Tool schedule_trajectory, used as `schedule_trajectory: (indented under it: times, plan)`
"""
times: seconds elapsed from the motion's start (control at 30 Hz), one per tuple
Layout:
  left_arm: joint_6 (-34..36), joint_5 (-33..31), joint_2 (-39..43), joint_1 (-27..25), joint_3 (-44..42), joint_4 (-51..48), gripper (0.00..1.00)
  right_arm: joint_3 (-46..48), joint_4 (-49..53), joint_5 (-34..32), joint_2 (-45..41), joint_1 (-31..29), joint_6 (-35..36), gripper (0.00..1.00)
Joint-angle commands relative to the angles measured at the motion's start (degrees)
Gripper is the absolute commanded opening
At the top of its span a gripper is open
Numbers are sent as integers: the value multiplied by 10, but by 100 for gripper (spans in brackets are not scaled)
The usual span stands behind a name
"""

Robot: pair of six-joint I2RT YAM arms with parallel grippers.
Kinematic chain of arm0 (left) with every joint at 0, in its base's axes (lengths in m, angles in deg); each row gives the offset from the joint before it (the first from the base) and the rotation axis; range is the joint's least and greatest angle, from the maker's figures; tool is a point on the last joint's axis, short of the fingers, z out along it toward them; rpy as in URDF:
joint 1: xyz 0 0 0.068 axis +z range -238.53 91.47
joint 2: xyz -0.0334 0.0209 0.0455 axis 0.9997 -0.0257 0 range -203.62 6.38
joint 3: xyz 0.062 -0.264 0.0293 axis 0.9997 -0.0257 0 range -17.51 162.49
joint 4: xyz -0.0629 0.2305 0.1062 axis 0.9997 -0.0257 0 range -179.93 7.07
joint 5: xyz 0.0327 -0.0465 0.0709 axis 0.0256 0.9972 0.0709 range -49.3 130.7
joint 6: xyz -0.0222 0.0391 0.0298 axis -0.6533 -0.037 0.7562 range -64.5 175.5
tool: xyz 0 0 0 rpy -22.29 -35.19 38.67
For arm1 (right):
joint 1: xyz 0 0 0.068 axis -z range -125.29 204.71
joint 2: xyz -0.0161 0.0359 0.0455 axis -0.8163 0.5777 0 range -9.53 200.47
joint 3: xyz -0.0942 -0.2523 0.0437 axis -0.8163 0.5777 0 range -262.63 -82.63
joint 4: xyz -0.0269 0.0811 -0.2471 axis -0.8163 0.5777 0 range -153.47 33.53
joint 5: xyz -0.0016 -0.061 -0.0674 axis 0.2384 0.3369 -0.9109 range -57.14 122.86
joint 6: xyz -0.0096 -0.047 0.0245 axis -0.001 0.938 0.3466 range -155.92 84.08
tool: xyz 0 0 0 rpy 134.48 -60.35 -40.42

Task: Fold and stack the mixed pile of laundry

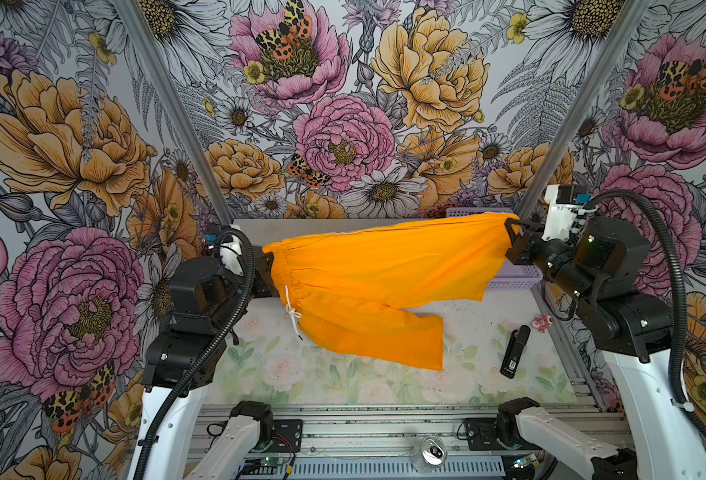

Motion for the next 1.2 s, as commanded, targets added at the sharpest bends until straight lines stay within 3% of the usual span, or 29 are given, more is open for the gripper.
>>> schedule_trajectory:
  times: [0.0, 0.23, 0.4, 0.6, 0.83, 0.87, 0.9, 0.93, 1.0, 1.03, 1.17]
  plan:
    - [13, 3, -71, 12, -29, 42, 0, 2, -16, -34, 88, 11, 19, 0]
    - [14, 51, -292, 22, -66, 224, 0, 50, -132, -62, 273, 45, 41, 0]
    - [28, 56, -488, 26, -6, 280, 0, 15, -190, -43, 441, 76, 30, 0]
    - [45, 56, -673, 31, 131, 252, 0, -101, -189, -37, 600, 78, 21, 0]
    - [58, 21, -774, 36, 250, 190, 0, -192, -175, -47, 687, 79, 16, 0]
    - [58, 20, -780, 37, 255, 188, 0, -208, -171, -43, 696, 78, 16, 4]
    - [55, 17, -784, 37, 259, 188, 0, -223, -164, -42, 705, 78, 17, 15]
    - [54, 14, -785, 38, 261, 188, 9, -239, -156, -41, 711, 77, 19, 26]
    - [50, 4, -784, 40, 263, 185, 40, -257, -147, -39, 712, 77, 20, 39]
    - [45, -1, -780, 41, 260, 186, 49, -260, -145, -38, 707, 78, 20, 43]
    - [36, -17, -745, 41, 243, 188, 68, -239, -134, -27, 656, 73, 17, 50]
